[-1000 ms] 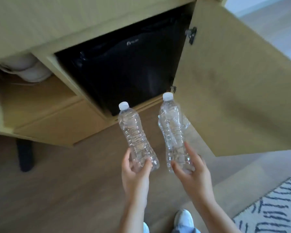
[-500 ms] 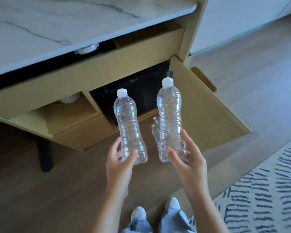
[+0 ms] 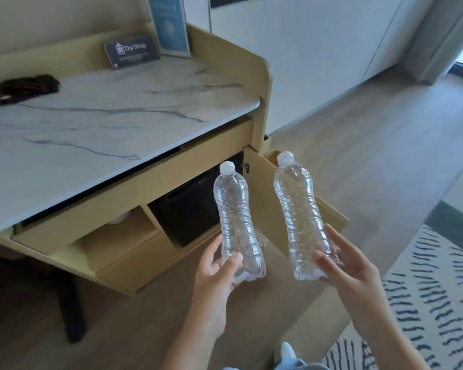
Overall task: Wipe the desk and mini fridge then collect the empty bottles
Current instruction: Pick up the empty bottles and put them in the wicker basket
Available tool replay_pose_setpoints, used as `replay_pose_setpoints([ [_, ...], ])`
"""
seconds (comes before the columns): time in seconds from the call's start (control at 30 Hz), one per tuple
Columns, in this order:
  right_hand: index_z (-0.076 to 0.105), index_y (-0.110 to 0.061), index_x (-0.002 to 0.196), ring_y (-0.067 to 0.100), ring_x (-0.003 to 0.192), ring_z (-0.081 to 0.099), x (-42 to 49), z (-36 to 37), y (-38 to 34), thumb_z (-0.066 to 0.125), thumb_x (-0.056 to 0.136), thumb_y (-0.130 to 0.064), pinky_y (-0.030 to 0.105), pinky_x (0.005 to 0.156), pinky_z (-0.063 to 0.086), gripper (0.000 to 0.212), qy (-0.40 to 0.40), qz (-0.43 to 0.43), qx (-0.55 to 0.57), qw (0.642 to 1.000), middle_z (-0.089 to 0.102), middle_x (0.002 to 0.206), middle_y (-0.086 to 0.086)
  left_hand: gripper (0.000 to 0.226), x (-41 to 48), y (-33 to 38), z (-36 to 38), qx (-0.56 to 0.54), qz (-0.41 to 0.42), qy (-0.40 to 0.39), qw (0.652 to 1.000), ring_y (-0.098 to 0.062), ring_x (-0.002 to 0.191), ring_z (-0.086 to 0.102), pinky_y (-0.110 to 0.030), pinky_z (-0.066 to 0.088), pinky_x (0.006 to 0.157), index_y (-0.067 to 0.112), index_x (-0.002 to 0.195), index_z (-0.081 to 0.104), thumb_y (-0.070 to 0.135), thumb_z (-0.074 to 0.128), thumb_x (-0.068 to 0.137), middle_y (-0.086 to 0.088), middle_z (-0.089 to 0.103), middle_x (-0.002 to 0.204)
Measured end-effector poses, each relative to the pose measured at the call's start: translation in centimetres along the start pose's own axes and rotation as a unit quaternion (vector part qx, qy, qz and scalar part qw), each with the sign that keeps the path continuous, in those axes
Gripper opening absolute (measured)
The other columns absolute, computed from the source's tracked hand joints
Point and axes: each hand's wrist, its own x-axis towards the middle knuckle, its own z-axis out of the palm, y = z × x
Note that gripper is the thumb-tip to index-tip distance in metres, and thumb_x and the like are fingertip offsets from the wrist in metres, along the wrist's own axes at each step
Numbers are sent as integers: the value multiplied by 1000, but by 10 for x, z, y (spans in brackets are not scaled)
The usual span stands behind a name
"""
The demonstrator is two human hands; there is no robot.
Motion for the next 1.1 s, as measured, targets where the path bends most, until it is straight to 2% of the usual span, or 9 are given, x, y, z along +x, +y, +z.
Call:
replay_pose_setpoints([
  [0.07, 59, -43, 116, 14, 106, 62, -1, -7, -11, 79, 42, -67, 44, 84, 53, 80, 9, -7, -2, 1000, 66, 115, -3, 44, 1, 13, 9, 5, 4, -24, 1000, -12, 91, 67, -25, 49, 70, 30, 124, 50, 14, 62, 85, -4, 67, 105],
  [0.23, 54, -41, 114, 2, 86, 67, -2, -28, -41, 69, 64, -27, 19, 64, 56, 54, 49, -11, -2, 999, 65, 110, 7, 49, 4, 39, 39, 30, 13, -82, 996, -13, 91, 67, -26, 52, 73, 33, 120, 53, 23, 70, 75, -5, 67, 107],
  [0.4, 50, -37, 123, 12, 98, 65, 2, -64, -62, 68, 60, -30, 28, 75, 57, 65, 86, -15, 1, 996, 62, 117, 8, 56, 9, 43, 81, 63, 13, -120, 991, -15, 95, 64, -33, 50, 76, 40, 115, 54, 37, 67, 61, -6, 66, 108],
  [0.53, 47, -33, 126, 4, 84, 67, 10, -111, -65, 66, 64, -27, 16, 63, 54, 66, 120, -20, 10, 992, 63, 113, 6, 58, 9, 33, 129, 84, 7, -153, 985, -17, 99, 63, -42, 47, 91, 42, 110, 54, 42, 71, 54, -3, 65, 111],
  [0.6, 46, -38, 123, 6, 90, 66, 18, -138, -62, 66, 64, -30, 16, 64, 54, 63, 140, -14, 1, 990, 63, 116, 7, 69, 10, 28, 161, 94, 5, -169, 981, -17, 97, 64, -43, 46, 92, 40, 112, 54, 47, 70, 45, -3, 68, 107],
  [0.7, 46, -38, 121, 4, 81, 68, 35, -189, -52, 68, 66, -28, 18, 61, 54, 61, 160, -6, 8, 987, 64, 113, 10, 73, 13, 12, 215, 97, 4, -184, 978, -16, 95, 65, -45, 44, 96, 38, 113, 55, 49, 69, 42, -1, 70, 103],
  [0.83, 49, -45, 117, 13, 92, 67, 59, -269, -53, 76, 49, -60, 26, 68, 56, 74, 168, 6, 11, 986, 62, 118, 10, 74, 14, -13, 298, 122, -2, -185, 975, -19, 98, 64, -50, 43, 97, 36, 116, 55, 52, 68, 44, -2, 71, 99],
  [0.93, 47, -43, 119, 14, 100, 64, 75, -331, -56, 69, 60, -40, 28, 77, 55, 63, 184, -4, 12, 983, 61, 119, 9, 76, 12, -30, 361, 133, -8, -191, 972, -22, 96, 65, -46, 45, 92, 31, 117, 55, 53, 66, 45, -4, 71, 96],
  [1.1, 45, -38, 124, 2, 87, 66, 106, -410, -59, 66, 64, -32, 16, 66, 54, 64, 184, 2, 25, 983, 64, 111, 1, 78, 20, -45, 444, 165, -6, -196, 967, -21, 94, 66, -39, 48, 86, 28, 118, 55, 52, 67, 45, -2, 71, 98],
])
